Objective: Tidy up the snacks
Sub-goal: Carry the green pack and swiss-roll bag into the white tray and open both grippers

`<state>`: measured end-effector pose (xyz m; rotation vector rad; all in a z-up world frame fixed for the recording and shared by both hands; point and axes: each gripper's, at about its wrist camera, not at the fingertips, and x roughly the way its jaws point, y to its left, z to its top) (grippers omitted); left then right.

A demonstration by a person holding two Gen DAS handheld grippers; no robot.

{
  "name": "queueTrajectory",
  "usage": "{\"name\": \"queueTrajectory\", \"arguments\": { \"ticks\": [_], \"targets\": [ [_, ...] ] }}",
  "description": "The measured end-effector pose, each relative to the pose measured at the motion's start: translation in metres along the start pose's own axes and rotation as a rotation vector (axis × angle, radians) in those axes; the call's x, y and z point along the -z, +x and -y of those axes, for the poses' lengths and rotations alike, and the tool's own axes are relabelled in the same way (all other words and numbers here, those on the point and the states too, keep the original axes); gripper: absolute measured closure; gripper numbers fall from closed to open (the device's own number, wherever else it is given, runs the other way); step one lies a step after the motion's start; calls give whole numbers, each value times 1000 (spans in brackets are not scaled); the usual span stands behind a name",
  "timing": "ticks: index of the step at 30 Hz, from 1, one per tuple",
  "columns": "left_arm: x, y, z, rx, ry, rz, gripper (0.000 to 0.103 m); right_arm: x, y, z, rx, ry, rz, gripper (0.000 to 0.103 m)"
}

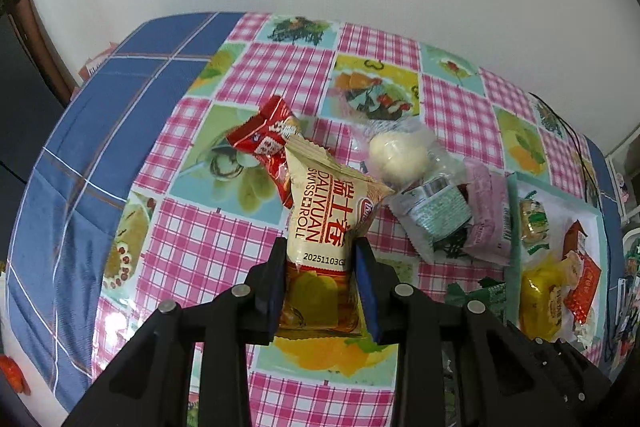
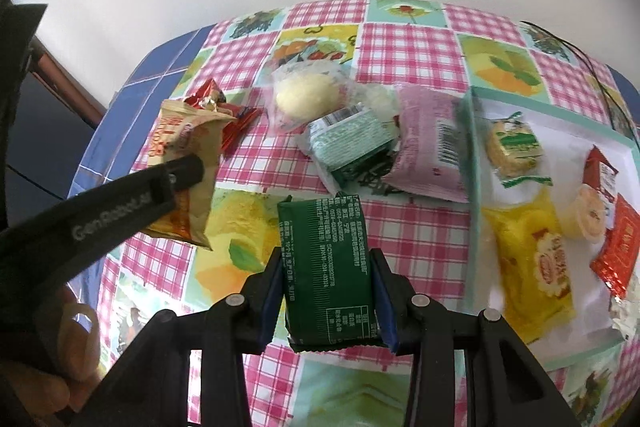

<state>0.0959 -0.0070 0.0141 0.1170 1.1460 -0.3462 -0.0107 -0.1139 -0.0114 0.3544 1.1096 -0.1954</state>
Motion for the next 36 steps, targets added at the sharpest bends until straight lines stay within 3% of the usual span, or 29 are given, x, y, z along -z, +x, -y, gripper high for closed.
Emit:
{"name": "queueTrajectory", "arguments": {
  "ticks": [18, 36],
  "targets": [
    [3, -38, 58, 58, 86, 90, 69, -9, -42, 52, -27, 130, 96, 60],
    [18, -46, 150, 107, 252, 89, 69, -7, -71, 176, 30, 431, 129, 60]
  ]
}}
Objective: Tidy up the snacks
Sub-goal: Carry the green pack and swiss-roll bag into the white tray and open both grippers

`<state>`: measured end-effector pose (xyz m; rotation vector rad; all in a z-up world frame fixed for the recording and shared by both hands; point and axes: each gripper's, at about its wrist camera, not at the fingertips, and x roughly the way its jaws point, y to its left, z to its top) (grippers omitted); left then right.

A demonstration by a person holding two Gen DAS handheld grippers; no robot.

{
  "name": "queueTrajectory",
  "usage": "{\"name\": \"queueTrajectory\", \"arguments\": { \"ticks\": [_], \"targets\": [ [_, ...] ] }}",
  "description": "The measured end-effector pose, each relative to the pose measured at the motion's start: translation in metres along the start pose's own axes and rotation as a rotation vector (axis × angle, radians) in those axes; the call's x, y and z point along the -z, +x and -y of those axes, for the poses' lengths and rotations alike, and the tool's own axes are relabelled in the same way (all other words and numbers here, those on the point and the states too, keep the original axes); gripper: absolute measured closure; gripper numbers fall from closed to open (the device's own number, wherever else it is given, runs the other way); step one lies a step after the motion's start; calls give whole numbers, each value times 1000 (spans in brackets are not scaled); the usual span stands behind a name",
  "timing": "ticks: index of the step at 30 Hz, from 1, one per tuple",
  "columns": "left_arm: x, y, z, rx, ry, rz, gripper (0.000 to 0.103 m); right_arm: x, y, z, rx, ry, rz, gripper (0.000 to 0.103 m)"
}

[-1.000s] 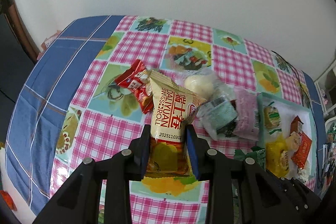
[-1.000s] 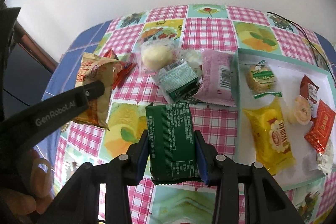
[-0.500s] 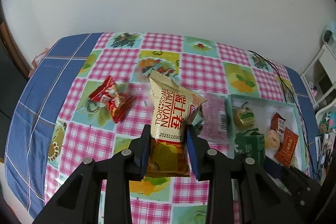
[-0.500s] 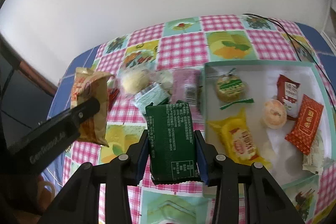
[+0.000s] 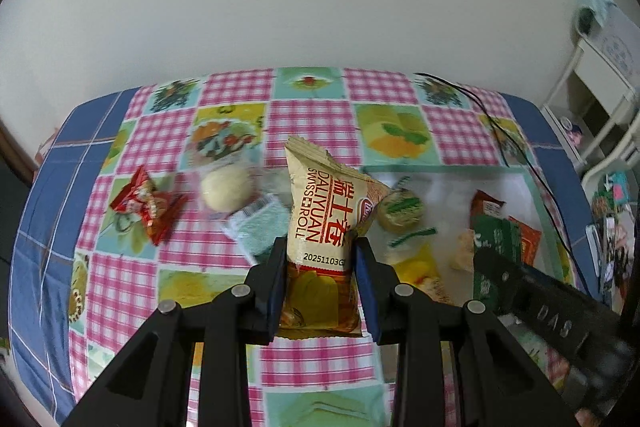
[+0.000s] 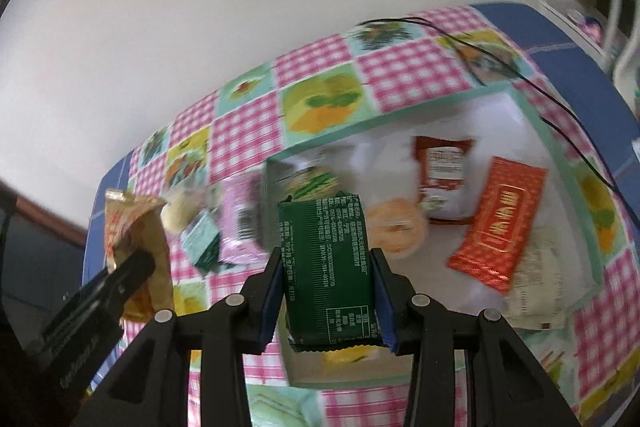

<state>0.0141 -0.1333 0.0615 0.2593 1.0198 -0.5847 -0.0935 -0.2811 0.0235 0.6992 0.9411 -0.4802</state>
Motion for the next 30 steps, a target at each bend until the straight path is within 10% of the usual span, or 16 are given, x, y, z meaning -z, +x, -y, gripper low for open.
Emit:
{"name": "queueTrajectory", "arguments": {
  "ticks": [30],
  "targets": [
    [-9, 65, 104, 51, 234, 39, 69, -37, 14, 91, 58, 145, 90, 60]
  ]
}}
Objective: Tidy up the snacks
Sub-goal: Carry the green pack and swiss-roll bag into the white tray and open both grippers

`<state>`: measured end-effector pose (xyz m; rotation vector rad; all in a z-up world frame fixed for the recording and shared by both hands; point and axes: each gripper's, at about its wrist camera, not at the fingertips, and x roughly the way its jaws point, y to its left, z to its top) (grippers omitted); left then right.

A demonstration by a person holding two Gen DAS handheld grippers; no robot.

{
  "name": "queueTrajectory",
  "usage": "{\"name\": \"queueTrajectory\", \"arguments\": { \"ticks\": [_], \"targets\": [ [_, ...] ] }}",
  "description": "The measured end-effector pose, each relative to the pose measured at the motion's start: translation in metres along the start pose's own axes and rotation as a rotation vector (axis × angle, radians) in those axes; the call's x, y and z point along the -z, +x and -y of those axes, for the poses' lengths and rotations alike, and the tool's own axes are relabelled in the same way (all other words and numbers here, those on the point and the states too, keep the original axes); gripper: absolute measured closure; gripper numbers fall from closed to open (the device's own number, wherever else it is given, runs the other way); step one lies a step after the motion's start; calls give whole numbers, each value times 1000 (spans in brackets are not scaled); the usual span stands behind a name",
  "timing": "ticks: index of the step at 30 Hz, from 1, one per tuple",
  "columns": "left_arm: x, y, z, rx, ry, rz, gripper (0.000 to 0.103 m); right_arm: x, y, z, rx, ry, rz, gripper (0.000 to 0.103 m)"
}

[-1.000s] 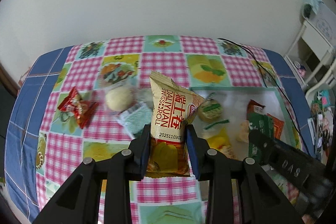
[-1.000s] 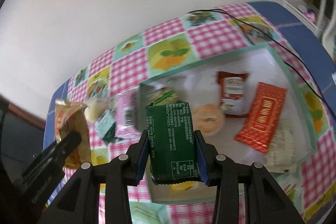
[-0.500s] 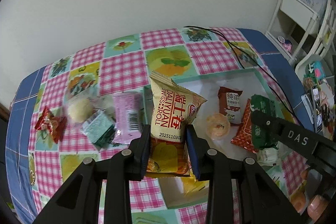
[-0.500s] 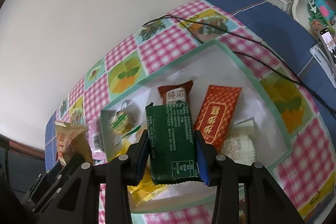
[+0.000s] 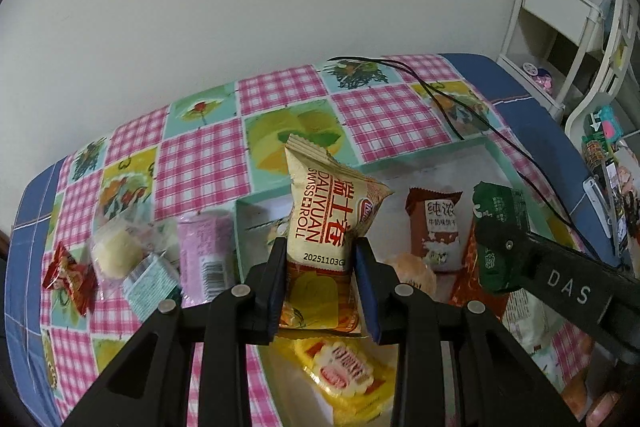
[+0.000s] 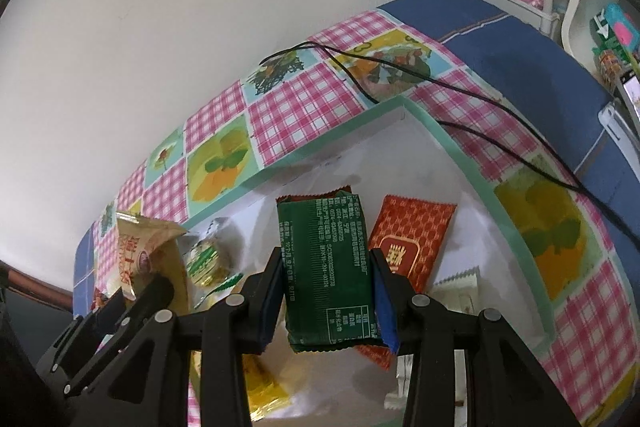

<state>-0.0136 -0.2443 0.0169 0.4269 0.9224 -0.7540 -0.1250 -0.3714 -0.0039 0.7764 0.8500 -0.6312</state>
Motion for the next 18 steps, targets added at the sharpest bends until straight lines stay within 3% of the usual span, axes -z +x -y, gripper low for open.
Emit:
{"name": "queueTrajectory", "arguments": {
  "ticks": [18],
  "targets": [
    [-5, 32, 12, 3, 39, -25, 69, -3, 21, 5, 48, -28, 0, 59]
  ]
}}
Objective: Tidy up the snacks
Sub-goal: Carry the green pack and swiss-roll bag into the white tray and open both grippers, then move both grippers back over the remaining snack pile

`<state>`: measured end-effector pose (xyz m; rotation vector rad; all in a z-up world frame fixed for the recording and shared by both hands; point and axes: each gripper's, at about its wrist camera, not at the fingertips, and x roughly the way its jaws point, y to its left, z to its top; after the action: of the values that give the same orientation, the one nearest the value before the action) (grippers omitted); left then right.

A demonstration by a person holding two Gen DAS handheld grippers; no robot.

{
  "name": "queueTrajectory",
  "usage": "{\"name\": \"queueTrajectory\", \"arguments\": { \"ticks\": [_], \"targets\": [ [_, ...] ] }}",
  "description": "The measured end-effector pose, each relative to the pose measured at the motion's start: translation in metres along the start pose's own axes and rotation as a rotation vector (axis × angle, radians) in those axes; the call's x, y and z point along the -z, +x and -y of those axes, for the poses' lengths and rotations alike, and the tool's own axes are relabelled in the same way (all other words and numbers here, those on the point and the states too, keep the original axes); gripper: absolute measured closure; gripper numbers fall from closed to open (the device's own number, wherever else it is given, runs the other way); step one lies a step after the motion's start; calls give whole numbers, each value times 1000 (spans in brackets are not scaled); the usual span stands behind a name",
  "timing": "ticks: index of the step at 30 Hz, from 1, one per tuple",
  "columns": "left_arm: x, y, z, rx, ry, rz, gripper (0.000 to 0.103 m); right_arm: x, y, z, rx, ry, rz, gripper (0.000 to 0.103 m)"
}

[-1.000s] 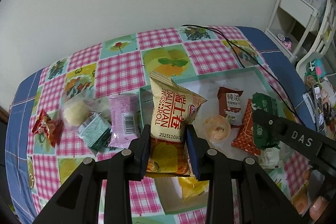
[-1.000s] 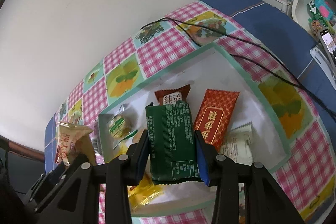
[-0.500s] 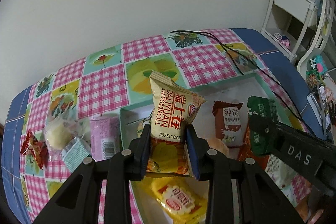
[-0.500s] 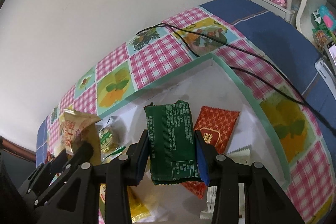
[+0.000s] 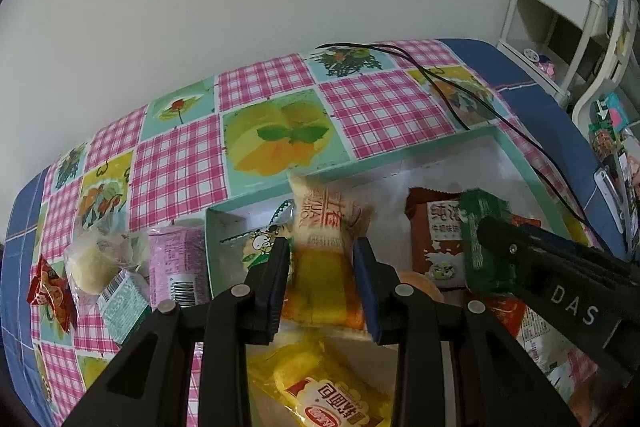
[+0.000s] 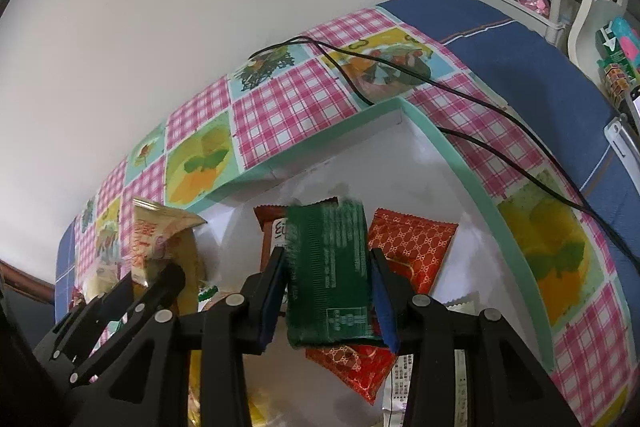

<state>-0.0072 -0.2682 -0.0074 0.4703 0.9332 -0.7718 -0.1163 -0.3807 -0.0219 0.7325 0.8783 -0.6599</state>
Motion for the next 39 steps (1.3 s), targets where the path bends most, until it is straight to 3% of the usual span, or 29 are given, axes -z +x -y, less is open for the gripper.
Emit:
{"name": "queueTrajectory", "arguments": {
  "ticks": [12, 29, 39],
  "targets": [
    [-1, -26, -16, -46, -69, -76, 63, 0, -23, -9, 58, -8, -38, 57],
    [33, -67, -50, -79, -153, -84, 63, 32, -48, -43, 43, -121, -96, 57],
    [38, -66, -64, -91, -195, -93, 61, 37, -46, -57, 39, -155, -102, 57]
  ]
}}
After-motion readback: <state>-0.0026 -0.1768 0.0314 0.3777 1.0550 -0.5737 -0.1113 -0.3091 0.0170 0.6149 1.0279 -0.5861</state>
